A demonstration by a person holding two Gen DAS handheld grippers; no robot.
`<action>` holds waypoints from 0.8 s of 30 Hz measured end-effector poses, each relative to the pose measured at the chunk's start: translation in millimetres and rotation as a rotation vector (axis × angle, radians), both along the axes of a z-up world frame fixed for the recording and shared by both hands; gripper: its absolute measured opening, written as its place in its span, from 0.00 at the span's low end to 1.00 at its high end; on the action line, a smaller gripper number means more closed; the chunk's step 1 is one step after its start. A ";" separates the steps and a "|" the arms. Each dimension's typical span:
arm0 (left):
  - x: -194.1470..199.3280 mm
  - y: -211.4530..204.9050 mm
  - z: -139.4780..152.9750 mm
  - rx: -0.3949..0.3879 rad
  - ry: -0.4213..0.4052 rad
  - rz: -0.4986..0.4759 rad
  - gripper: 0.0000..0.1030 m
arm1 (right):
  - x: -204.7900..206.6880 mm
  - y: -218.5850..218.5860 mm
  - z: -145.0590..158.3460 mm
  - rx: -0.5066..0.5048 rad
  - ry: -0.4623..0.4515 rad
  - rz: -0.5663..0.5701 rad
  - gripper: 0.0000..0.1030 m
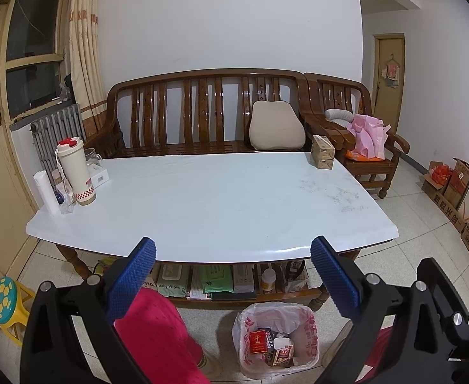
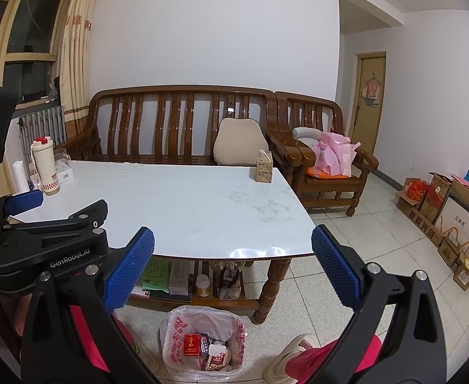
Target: Collect trash
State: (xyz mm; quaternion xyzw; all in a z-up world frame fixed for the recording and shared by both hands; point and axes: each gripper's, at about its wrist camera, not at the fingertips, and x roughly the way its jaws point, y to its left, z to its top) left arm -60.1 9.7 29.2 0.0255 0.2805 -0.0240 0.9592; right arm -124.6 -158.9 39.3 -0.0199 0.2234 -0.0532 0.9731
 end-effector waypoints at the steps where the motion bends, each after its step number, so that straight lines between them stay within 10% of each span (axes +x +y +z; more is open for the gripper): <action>1: 0.2 0.0 0.1 -0.001 0.000 0.001 0.92 | -0.1 0.2 -0.2 -0.001 -0.001 -0.001 0.93; 24: 4.7 2.0 -1.3 0.015 0.004 0.004 0.92 | 4.6 -1.5 -0.1 0.000 0.002 0.012 0.93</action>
